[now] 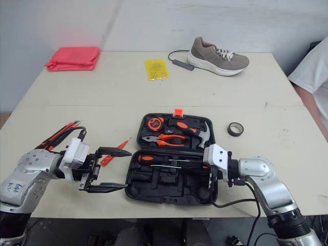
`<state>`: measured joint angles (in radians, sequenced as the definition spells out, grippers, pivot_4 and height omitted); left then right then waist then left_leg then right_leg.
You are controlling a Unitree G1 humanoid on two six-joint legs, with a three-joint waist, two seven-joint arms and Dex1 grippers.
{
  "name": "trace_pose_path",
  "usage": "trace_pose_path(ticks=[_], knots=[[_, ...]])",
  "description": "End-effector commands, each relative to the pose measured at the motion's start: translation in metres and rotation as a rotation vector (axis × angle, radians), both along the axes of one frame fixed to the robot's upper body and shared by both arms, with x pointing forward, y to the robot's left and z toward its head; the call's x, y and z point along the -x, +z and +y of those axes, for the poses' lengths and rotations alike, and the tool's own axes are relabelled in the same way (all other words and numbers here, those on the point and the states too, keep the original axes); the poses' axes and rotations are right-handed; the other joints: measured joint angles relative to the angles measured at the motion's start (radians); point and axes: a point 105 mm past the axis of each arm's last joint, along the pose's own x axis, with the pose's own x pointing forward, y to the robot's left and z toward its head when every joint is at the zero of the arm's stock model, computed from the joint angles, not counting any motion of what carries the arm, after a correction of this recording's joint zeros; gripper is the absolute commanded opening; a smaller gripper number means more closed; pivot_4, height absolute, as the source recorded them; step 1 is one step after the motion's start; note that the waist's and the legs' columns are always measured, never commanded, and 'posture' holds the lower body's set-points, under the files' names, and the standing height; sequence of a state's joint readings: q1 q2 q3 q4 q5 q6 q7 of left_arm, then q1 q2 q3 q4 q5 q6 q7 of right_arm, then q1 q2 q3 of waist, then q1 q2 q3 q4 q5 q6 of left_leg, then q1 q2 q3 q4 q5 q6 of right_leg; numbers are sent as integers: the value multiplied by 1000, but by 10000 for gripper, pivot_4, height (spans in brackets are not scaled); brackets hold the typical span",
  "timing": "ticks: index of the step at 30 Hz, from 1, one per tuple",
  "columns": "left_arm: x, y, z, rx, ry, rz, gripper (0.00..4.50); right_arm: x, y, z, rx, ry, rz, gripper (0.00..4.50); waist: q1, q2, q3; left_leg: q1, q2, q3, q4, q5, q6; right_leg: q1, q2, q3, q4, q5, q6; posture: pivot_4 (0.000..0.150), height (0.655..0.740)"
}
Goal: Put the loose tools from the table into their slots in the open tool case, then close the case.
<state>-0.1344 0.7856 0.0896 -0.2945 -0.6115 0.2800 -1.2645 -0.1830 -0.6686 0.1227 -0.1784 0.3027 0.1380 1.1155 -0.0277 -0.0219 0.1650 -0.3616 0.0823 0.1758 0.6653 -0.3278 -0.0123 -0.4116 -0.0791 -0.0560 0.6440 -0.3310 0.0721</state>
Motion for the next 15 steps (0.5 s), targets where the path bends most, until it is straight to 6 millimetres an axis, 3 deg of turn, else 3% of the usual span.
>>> trace_pose_path(ticks=[1, 15], knots=[[-1, 2, 0, -4, -1, -25, 45000, -3, -9, 0, 31, -7, -7, 332, -1, 0, 0, 0, 0, 0, 0, 0, 0, 0, 0, 0, 0, 0, 0, 1500, 7400], [-4, 0, 0, -13, 19, -27, 45000, 2, -52, 10, 278, -27, 99, 332, -4, -7, -7, 9, 7, 1, -1, -1, -4, 7, -1, 2, 2, -2, -4, 1500, 7400]])
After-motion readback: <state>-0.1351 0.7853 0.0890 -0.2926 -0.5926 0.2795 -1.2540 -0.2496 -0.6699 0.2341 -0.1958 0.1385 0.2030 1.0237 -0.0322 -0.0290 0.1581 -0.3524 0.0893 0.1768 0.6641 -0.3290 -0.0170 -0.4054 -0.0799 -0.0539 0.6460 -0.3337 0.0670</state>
